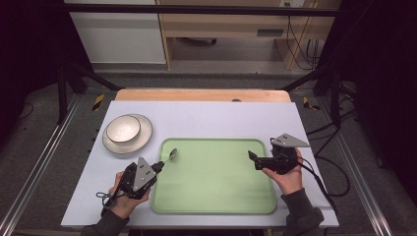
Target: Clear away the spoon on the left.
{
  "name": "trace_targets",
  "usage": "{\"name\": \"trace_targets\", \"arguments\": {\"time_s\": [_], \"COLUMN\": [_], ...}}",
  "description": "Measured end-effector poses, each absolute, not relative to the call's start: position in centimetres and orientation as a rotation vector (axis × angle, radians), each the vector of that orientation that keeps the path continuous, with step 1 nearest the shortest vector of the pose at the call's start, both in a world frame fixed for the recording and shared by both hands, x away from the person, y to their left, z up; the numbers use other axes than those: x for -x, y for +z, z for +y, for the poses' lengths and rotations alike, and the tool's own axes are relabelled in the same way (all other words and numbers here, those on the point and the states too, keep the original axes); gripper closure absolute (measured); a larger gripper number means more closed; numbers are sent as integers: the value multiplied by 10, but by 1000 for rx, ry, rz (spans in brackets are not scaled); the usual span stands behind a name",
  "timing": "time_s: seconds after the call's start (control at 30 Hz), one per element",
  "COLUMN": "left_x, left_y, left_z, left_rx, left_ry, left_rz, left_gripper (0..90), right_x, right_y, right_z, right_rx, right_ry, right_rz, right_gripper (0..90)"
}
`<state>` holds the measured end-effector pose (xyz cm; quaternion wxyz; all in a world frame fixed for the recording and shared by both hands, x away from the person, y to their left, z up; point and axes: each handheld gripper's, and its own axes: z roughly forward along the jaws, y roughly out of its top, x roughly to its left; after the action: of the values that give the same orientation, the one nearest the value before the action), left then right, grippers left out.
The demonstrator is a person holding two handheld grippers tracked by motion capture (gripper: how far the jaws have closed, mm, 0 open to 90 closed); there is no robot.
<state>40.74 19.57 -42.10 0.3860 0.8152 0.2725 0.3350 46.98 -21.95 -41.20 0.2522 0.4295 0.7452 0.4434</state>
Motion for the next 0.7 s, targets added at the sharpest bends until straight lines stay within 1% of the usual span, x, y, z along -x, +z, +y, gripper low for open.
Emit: {"name": "trace_targets", "arguments": {"time_s": [0.3,0.7], "left_x": [-406,-402], "left_y": [-422,-424], "left_z": [192,181], "left_rx": [-2111,-2180], "left_ry": [873,882], "left_rz": [674,597], "left_gripper": [883,851], "right_x": [-470,-470], "right_y": [-412,-413], "right_z": [-219,-218], "right_rx": [-1174,-1180], "right_ry": [1207,1207], "right_rz": [2029,2037], "right_gripper": [67,66]}}
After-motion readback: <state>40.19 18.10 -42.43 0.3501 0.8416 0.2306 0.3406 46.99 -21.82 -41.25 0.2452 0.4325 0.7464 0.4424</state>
